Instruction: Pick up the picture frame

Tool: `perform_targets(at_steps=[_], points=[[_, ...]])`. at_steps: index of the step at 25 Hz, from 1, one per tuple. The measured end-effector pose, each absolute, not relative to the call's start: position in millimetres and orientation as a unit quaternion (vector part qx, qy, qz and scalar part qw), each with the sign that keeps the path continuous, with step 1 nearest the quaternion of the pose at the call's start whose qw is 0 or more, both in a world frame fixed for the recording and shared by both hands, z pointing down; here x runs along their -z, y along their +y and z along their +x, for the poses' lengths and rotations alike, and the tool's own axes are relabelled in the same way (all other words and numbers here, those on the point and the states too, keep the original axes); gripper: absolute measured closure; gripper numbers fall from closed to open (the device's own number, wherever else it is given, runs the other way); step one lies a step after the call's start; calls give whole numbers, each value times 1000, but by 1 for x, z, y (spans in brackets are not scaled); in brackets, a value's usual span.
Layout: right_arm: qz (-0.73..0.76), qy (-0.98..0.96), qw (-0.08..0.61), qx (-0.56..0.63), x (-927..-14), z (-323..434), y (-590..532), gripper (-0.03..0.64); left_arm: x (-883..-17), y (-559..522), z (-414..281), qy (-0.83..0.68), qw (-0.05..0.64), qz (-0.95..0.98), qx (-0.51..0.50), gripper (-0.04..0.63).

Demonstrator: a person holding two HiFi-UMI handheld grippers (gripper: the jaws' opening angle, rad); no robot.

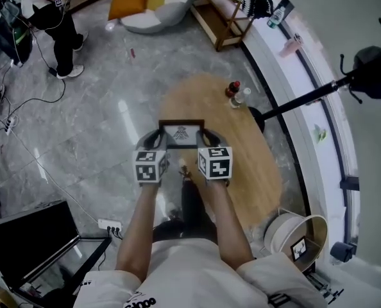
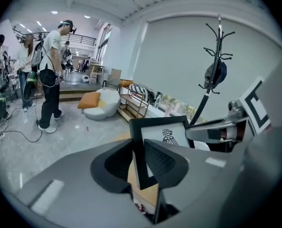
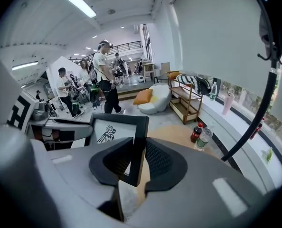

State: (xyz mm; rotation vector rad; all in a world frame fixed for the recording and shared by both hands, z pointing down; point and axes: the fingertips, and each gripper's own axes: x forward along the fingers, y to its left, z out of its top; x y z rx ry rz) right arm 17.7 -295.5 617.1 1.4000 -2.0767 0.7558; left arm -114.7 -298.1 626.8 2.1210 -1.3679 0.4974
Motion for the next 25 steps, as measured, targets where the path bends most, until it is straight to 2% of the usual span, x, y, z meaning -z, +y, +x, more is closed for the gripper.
perform_targets(at_steps=[25], points=[[457, -864, 168, -124, -406, -69, -202, 529, -415, -185, -201, -586, 153, 793, -70, 511]])
